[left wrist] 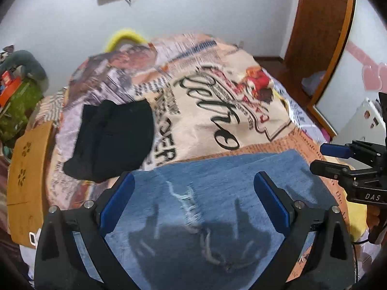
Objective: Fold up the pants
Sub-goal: 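Open the right gripper and press the folded jeans flat with both tools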
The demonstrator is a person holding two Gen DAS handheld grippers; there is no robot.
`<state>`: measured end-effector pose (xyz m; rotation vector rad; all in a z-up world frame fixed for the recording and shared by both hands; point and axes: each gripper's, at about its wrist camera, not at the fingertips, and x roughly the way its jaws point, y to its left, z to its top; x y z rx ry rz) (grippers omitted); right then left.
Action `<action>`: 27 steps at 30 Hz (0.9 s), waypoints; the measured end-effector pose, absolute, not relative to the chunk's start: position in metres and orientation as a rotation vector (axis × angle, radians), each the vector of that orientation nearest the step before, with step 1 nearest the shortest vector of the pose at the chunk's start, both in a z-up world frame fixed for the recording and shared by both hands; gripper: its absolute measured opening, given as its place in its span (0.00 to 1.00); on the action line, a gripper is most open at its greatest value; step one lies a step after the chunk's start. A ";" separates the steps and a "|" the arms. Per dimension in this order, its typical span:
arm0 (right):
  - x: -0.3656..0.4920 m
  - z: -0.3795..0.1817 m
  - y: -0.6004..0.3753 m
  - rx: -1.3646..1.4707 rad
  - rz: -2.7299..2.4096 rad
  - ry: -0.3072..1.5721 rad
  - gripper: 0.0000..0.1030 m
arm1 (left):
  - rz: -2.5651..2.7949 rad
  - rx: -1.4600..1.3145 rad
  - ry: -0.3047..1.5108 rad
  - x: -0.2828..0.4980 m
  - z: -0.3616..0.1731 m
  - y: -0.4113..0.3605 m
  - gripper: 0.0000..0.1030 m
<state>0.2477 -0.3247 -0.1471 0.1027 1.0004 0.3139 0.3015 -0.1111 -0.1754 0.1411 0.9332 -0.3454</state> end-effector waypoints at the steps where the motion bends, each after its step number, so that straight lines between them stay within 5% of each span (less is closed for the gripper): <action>1: 0.250 -0.154 -0.329 0.108 0.306 1.018 0.50 | -0.349 0.142 0.951 0.305 -0.181 -0.114 0.97; 11: 0.257 -0.211 -0.331 0.098 0.322 1.153 0.50 | -0.339 0.201 1.148 0.328 -0.252 -0.136 0.97; 27: 0.214 -0.215 -0.345 0.092 0.286 1.092 0.66 | -0.316 0.346 1.092 0.290 -0.245 -0.136 1.00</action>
